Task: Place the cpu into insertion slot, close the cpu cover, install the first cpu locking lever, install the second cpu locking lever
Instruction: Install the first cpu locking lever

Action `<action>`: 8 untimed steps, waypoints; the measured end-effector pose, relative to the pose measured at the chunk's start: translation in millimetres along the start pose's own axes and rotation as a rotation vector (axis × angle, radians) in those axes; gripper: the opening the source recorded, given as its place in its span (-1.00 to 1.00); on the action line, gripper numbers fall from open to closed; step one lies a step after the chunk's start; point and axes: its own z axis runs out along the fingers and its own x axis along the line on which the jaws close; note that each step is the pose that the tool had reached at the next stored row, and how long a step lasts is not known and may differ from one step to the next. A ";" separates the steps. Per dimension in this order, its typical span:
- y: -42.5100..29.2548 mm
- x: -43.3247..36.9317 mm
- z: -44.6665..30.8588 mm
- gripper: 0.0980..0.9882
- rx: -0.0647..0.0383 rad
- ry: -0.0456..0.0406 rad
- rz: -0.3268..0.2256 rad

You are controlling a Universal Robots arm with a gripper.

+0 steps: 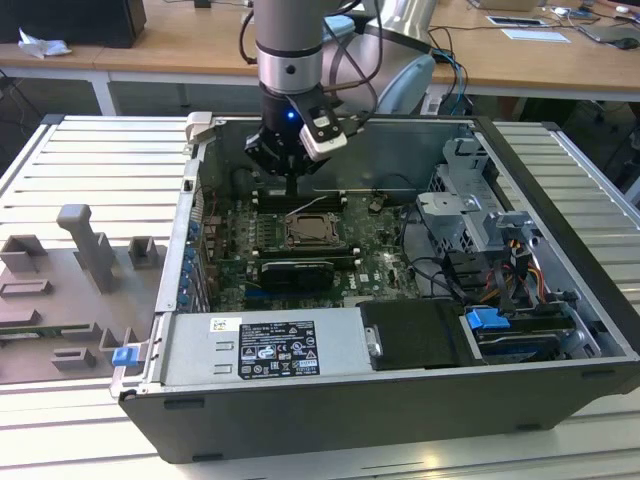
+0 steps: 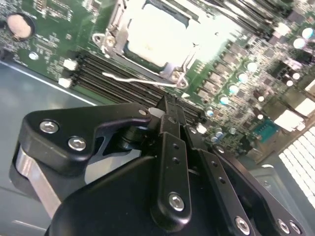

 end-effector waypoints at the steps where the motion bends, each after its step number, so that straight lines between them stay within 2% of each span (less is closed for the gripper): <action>1: -0.1 -0.8 0.1 -0.98 -0.005 0.0001 0.000; 4: 0.1 -2.8 0.6 -0.98 -0.027 0.0008 0.001; 8: -0.1 -4.4 4.4 -0.98 -0.030 0.0019 -0.037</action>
